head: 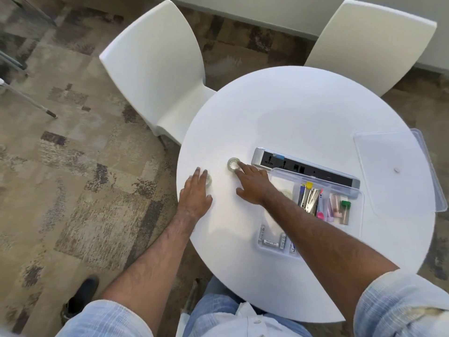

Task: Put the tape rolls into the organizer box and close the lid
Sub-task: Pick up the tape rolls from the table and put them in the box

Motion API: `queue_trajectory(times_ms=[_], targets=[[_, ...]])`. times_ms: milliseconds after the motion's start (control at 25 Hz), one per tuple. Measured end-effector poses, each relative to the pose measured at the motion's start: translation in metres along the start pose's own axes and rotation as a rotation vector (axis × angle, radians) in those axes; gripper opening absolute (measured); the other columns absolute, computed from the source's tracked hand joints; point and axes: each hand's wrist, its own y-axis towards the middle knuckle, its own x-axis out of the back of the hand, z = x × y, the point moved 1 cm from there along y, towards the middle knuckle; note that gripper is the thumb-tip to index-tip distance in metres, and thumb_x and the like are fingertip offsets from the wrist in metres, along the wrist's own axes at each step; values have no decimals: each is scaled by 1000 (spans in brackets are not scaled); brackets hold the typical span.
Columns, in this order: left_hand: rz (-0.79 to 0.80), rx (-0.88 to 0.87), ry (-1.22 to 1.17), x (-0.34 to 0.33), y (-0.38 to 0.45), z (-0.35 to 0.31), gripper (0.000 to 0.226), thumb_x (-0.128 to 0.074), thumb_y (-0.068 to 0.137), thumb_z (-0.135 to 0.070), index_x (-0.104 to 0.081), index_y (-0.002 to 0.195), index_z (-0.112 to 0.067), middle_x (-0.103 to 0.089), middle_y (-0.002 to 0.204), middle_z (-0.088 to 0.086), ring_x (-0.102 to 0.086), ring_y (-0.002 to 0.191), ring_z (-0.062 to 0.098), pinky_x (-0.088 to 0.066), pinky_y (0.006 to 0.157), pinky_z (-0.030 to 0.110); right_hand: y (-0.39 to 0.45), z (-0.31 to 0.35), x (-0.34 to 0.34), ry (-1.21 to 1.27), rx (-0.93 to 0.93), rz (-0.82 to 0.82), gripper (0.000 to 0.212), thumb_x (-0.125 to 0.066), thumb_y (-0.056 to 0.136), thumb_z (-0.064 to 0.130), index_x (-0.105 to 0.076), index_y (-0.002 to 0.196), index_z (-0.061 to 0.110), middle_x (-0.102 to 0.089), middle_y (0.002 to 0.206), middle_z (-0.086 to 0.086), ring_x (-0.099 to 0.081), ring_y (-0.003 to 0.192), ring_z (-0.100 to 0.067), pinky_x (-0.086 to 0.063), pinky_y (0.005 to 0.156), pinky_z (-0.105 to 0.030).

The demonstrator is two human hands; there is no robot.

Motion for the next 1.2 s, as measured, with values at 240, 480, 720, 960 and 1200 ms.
queue_trajectory(times_ms=[240,480,720,960,1200], targets=[[37,-41,10,-8,-2,-2,71,-60,95,-13,-33,159,-28,-15,174,-2,-22,157,28,-40,118,51,12,0,-1,-56,-3,57,47,-51,94,36,-56,136,18,-18,169,0,-33,145,-27,-30,108,-51],[-4,-113,127,-21,-17,-3,58,-55,94,0,-47,146,-26,-39,153,2,-46,129,29,-53,97,43,0,4,-6,-62,5,32,42,-50,93,32,-62,129,16,-43,153,-1,-46,129,-30,-34,101,-47],[-46,-96,153,-30,-32,-7,53,-55,97,-5,-48,146,-24,-48,144,4,-53,117,26,-55,89,41,-33,9,-17,49,-18,-74,38,-48,92,27,-61,127,17,-42,153,-3,-45,126,-31,-36,97,-46],[-91,-196,29,-22,-36,-58,59,-67,93,-20,-47,149,-19,-52,142,4,-56,119,29,-54,93,42,-84,-22,-21,189,-104,-279,45,-50,97,33,-56,141,23,-42,155,1,-43,134,-26,-35,101,-46],[-100,-320,-47,-18,-37,-133,57,-66,88,-23,-51,143,-18,-56,130,6,-58,111,33,-52,92,45,-126,-72,-35,239,-240,-278,46,-54,96,34,-58,141,24,-45,153,2,-42,137,-25,-34,106,-50]])
